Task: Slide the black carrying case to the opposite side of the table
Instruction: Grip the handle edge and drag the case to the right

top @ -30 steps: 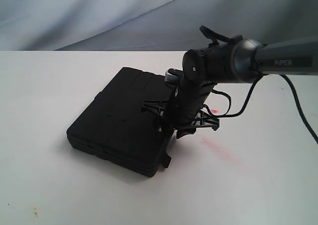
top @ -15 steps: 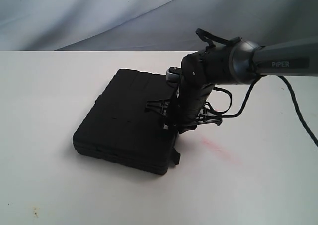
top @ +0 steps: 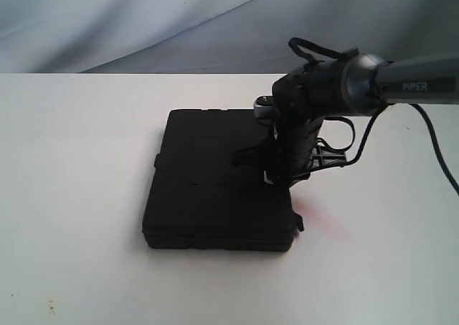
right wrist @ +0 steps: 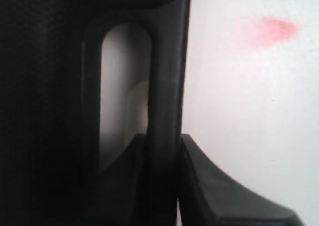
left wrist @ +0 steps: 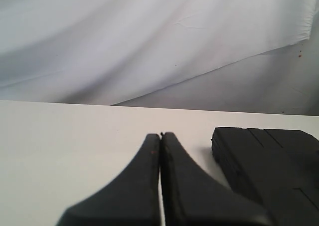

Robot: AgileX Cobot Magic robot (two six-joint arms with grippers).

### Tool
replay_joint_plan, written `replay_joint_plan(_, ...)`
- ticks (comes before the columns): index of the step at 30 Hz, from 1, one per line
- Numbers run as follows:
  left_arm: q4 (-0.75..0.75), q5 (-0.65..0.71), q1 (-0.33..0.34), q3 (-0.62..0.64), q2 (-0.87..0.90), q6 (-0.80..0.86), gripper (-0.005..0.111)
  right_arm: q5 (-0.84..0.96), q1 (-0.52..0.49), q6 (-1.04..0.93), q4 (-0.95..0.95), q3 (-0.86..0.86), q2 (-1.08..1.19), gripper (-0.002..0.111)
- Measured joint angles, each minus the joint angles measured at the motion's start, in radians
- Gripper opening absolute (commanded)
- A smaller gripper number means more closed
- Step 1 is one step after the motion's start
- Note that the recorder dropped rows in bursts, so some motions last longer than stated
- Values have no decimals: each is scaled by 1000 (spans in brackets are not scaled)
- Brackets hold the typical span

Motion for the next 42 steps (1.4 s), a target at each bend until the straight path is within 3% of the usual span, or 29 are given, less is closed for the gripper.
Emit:
replay_joint_plan(6, 0, 0, 0, 0, 0, 0, 1, 47, -70, -62, -20, 33, -35, 0)
replay_joint_plan(20, 0, 0, 0, 0, 0, 0, 1, -91, -241, -144, -47, 265, -151, 0)
replay_joint_plan(42, 0, 0, 0, 0, 0, 0, 1, -119, -390, -247, -80, 280, -156, 0)
